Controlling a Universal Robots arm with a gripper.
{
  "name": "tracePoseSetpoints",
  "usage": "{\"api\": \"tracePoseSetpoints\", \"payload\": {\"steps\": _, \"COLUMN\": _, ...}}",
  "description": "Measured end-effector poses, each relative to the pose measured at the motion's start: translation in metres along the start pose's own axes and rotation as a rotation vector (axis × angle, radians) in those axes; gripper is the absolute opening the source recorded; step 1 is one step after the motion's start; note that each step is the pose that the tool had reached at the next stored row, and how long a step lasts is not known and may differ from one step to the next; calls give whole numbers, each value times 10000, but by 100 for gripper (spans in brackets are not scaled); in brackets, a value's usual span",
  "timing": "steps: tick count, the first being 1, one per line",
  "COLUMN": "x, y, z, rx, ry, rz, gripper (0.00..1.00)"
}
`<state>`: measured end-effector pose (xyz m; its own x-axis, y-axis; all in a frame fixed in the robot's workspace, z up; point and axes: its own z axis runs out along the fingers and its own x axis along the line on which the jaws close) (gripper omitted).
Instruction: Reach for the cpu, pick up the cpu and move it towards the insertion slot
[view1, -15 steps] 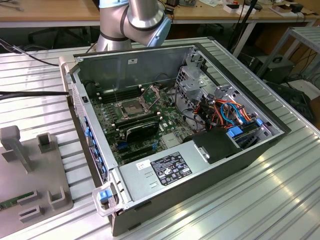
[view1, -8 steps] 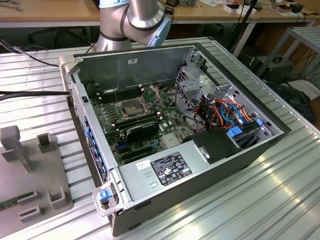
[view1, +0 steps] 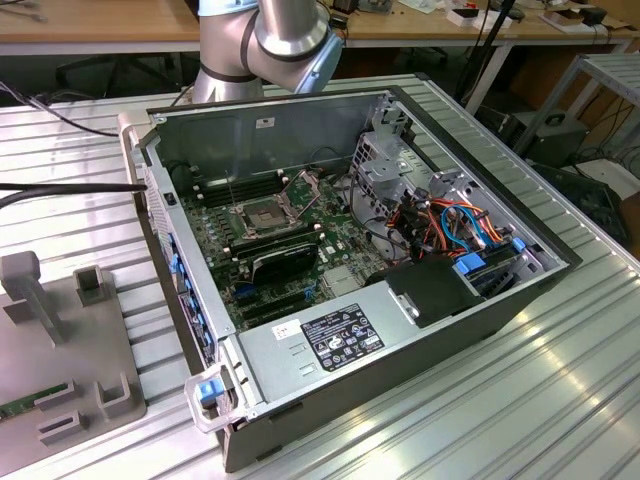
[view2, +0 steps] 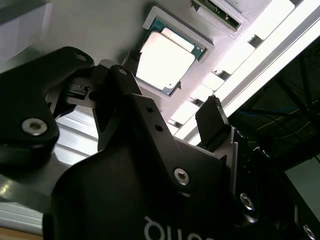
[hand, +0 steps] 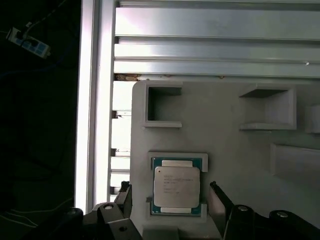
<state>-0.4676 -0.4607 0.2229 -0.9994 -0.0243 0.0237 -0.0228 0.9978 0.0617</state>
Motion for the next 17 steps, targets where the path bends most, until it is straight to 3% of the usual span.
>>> {"api": "tracePoseSetpoints", "payload": {"steps": 2, "x": -29, "y": -2, "z": 33, "rx": 11, "ry": 42, "rz": 5, "gripper": 72}}
{"api": "tracePoseSetpoints", "payload": {"steps": 13, "x": -43, "y": -18, "z": 143, "rx": 26, "ry": 45, "rz": 5, "gripper": 72}}
{"api": "tracePoseSetpoints", "payload": {"steps": 17, "x": -44, "y": -19, "z": 150, "rx": 26, "ry": 45, "rz": 5, "gripper": 72}}
